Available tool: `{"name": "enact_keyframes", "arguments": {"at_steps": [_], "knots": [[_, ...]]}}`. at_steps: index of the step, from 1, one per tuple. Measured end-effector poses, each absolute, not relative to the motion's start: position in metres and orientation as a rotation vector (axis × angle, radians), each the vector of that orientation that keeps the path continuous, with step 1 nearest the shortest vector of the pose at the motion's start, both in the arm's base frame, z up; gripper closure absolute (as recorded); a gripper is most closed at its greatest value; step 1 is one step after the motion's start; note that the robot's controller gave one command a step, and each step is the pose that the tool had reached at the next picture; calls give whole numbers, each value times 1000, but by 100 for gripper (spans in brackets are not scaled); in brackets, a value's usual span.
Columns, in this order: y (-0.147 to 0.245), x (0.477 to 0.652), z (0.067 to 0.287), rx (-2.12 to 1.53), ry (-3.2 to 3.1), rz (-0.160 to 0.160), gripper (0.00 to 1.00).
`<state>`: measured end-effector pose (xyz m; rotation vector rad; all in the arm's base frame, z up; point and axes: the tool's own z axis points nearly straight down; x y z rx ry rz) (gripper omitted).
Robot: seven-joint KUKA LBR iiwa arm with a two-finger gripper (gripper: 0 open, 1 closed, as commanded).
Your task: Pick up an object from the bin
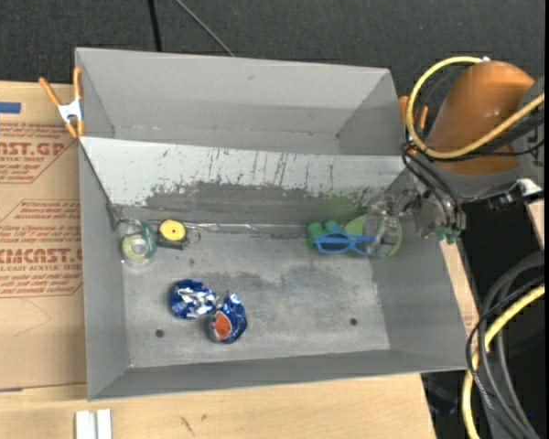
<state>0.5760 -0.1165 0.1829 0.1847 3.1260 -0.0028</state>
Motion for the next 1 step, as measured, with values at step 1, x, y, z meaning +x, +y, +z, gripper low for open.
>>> {"name": "enact_keyframes", "arguments": {"at_steps": [1], "knots": [[-141, 594, 232, 119, 3130, -5, 100]]}}
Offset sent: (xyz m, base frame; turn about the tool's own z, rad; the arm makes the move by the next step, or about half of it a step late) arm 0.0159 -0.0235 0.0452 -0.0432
